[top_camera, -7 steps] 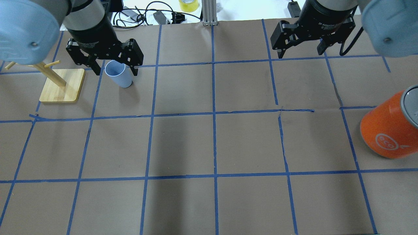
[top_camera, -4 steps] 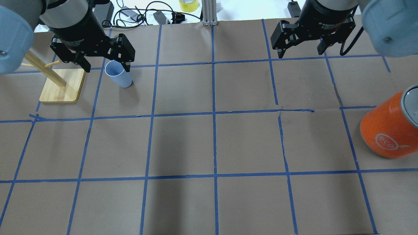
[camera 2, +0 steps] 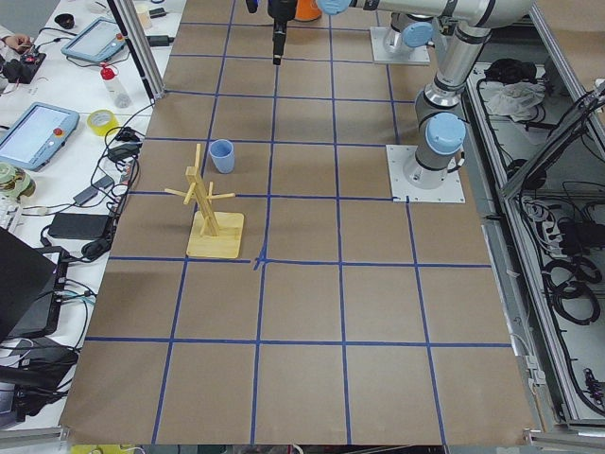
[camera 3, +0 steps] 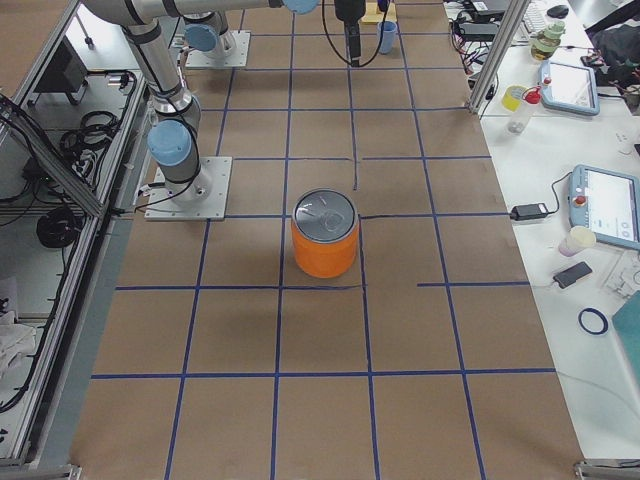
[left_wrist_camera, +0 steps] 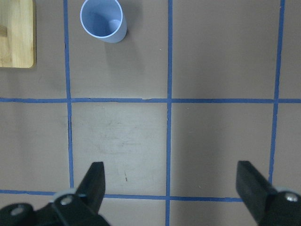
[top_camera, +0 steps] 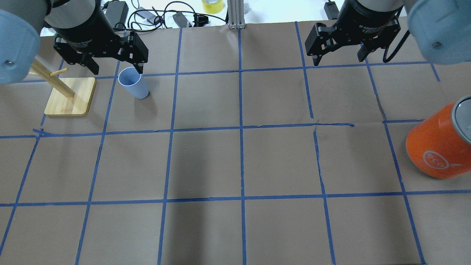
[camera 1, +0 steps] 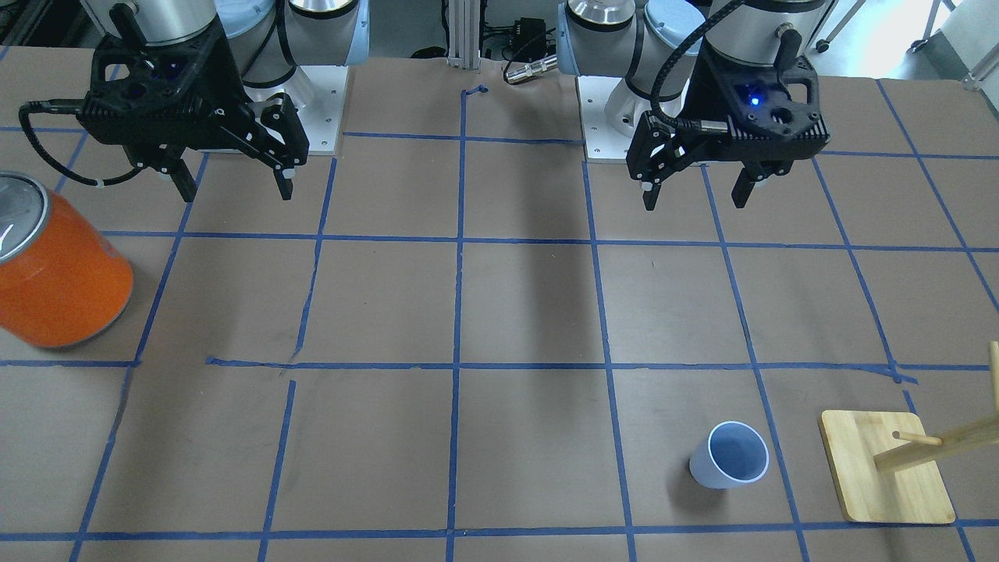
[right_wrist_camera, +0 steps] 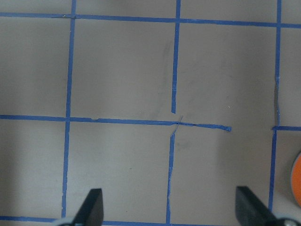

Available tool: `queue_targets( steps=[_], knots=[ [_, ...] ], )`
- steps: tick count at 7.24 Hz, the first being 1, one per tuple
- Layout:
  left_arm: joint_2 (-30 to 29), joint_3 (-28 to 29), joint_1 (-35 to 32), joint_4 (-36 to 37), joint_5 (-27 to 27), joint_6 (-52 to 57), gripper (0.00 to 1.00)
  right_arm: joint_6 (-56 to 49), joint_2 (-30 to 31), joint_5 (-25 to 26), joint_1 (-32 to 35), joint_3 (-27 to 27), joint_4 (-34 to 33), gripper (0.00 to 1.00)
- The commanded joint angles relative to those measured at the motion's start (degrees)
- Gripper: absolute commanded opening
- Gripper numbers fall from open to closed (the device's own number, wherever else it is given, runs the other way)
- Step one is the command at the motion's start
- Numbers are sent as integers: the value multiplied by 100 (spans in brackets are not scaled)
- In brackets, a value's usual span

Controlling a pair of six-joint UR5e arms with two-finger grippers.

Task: Flip cup

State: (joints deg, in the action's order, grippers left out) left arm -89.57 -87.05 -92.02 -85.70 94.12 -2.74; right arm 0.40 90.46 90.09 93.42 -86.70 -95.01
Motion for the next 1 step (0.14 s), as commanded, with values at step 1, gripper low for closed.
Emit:
queue_targets(
  steps=[1],
  knots=[
    [27, -5, 0, 0, 1, 1, 100, 4, -2, 0, 1, 4, 0, 100]
  ],
)
